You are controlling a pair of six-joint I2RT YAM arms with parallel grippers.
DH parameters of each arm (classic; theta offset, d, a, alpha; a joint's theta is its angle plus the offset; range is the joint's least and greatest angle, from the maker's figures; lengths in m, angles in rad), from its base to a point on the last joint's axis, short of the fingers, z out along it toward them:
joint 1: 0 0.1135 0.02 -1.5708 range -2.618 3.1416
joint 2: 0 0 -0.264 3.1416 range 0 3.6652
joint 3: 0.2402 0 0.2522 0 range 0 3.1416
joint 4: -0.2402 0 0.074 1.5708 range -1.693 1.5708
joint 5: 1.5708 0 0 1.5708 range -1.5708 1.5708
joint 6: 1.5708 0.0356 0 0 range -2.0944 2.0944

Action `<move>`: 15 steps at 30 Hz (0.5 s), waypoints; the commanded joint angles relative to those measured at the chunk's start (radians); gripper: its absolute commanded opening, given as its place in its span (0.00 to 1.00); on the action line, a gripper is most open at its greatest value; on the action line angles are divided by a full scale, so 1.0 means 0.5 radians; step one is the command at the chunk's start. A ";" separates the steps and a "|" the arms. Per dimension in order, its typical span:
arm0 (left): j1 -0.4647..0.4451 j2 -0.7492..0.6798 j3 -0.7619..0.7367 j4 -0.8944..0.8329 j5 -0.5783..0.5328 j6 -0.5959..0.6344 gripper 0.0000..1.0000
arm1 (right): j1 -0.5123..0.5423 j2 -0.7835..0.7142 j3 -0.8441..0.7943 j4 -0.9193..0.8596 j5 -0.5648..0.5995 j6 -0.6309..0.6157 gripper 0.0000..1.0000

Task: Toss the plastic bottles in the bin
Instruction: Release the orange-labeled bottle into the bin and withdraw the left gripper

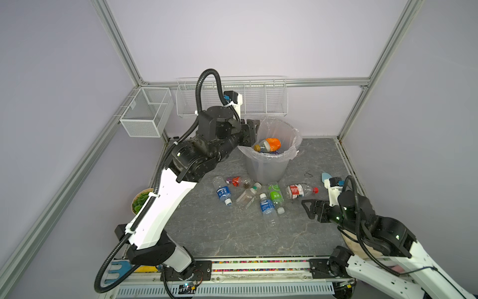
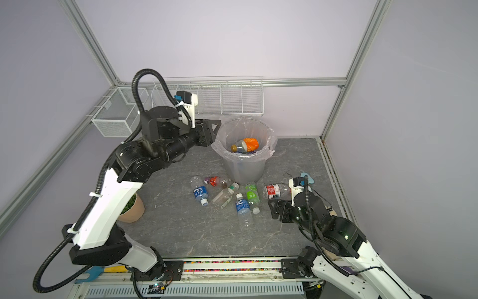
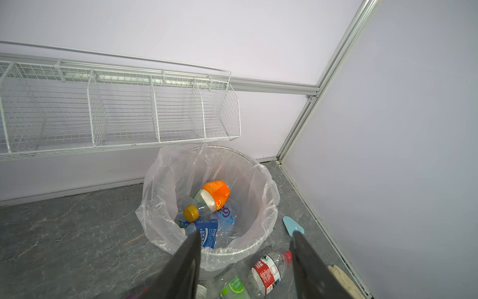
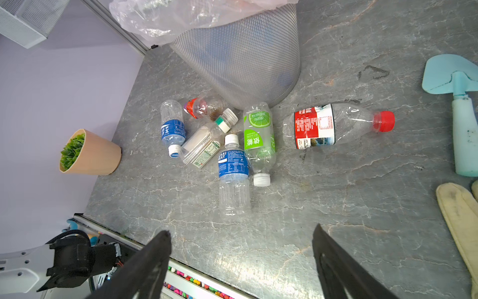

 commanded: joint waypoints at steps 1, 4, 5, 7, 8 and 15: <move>-0.022 -0.123 -0.221 0.069 -0.015 -0.002 0.58 | 0.010 0.082 -0.042 0.019 -0.001 -0.004 0.88; -0.026 -0.358 -0.503 0.176 0.021 -0.004 0.62 | 0.009 0.186 -0.061 0.069 -0.071 -0.038 0.88; -0.029 -0.445 -0.618 0.218 0.031 -0.010 0.63 | 0.010 0.232 -0.065 0.092 -0.109 -0.055 0.88; -0.028 -0.620 -0.846 0.281 0.039 -0.032 0.65 | 0.014 0.335 -0.064 0.134 -0.185 -0.091 0.88; -0.028 -0.721 -0.975 0.312 0.038 -0.050 0.67 | 0.014 0.401 -0.061 0.153 -0.223 -0.105 0.88; -0.031 -1.348 -1.776 0.327 -0.009 -0.247 0.75 | 0.147 0.905 0.007 0.322 -0.285 -0.165 0.88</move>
